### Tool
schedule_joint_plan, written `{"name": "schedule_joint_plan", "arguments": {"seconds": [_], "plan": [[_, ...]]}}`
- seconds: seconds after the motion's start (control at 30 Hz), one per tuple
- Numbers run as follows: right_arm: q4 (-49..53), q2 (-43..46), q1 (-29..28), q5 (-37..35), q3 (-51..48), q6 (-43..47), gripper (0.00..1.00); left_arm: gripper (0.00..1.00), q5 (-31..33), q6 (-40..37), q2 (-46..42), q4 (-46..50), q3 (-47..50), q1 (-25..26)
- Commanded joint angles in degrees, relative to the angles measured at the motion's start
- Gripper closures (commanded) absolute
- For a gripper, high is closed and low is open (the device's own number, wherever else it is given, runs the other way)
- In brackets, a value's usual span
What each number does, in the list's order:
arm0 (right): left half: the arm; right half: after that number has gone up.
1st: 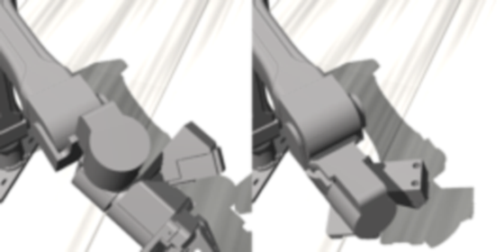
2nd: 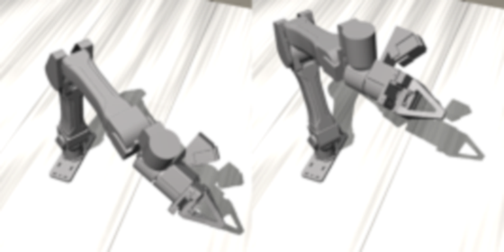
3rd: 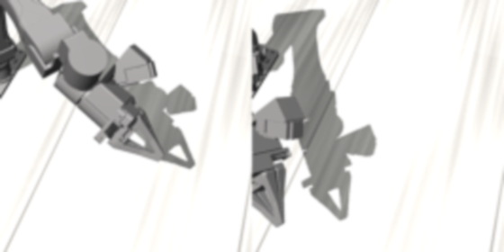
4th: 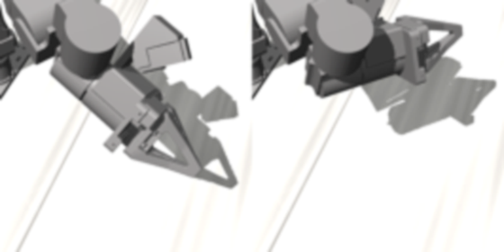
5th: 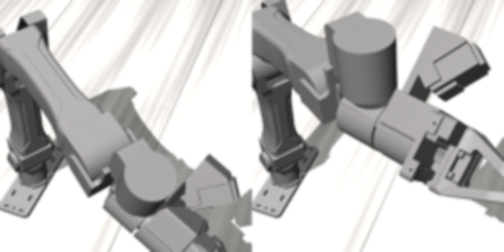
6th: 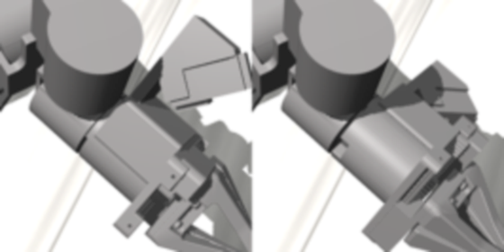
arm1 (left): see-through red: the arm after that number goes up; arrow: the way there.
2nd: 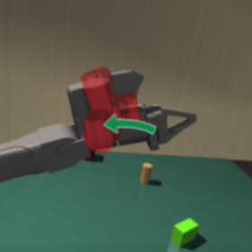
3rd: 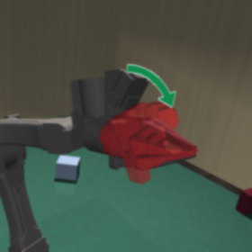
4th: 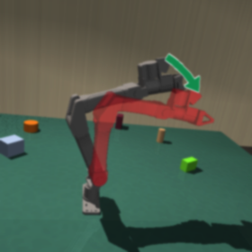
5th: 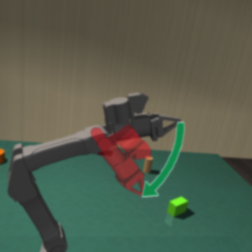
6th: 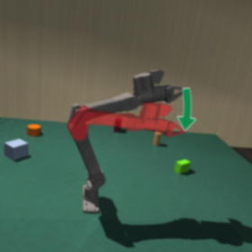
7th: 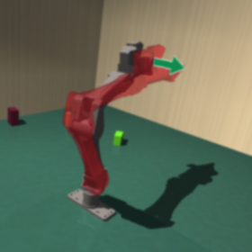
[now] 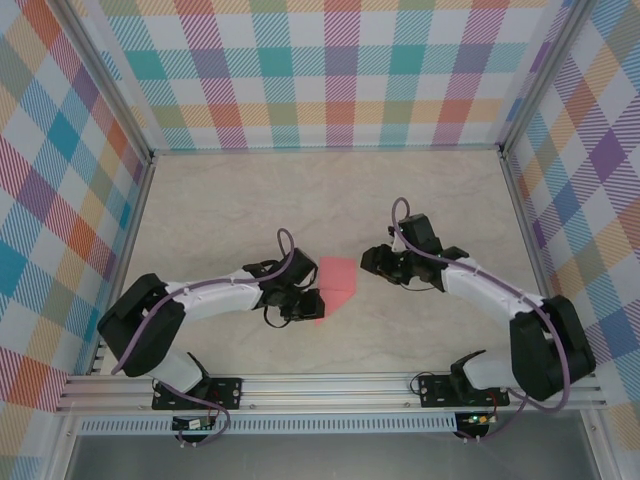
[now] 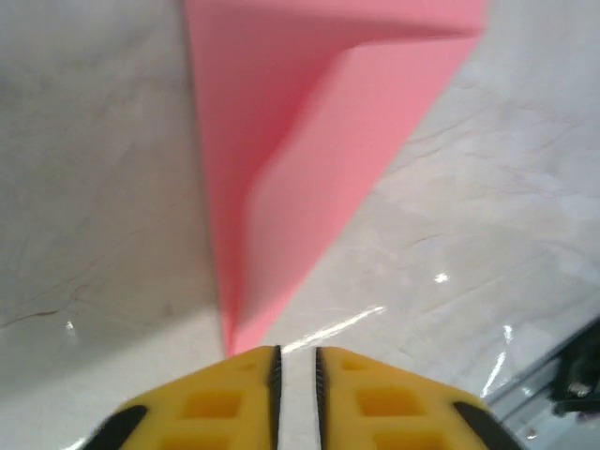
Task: Fold a paper plane with a square sheet of paper (pick it up from the middle)
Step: Third fold the triangle at the center of the table, then fourth fold the wing at the center of the table.
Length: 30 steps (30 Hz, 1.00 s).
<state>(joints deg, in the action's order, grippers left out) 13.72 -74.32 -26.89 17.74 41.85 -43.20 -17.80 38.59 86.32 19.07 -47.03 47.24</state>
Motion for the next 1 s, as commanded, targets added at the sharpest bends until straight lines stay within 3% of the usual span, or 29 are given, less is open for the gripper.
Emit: {"name": "schedule_joint_plan", "arguments": {"seconds": [0.0,0.1,0.17,0.3,0.43,0.73,0.97], "plan": [[3.3,4.0,-1.1,-1.3,-2.5,-4.5,0.4,0.61,4.8,-4.4,-4.4,2.4,-3.4,0.6],[4.3,6.4,-1.3,-0.9,-3.1,-6.0,0.28,0.47,9.1,-2.9,-4.8,0.0,-4.0,0.5],[5.1,6.4,-1.3,0.2,-3.1,-6.4,0.23,0.45,10.7,0.0,-4.3,-2.6,-3.7,0.5],[4.5,3.8,-1.3,2.5,-2.9,-7.2,0.19,0.56,9.7,5.7,-1.8,-10.8,-2.2,0.6],[2.6,1.0,-1.3,3.1,-2.7,-8.8,0.18,0.69,10.2,7.9,1.2,-11.6,-2.2,0.6],[-1.7,-5.1,-2.0,5.7,-2.4,-11.4,0.17,0.83,10.6,7.4,7.0,-12.5,-2.3,0.4],[-2.2,-11.0,-4.6,6.0,0.4,-12.3,0.19,0.85,13.7,5.7,9.2,-12.6,-1.8,0.3]]}}
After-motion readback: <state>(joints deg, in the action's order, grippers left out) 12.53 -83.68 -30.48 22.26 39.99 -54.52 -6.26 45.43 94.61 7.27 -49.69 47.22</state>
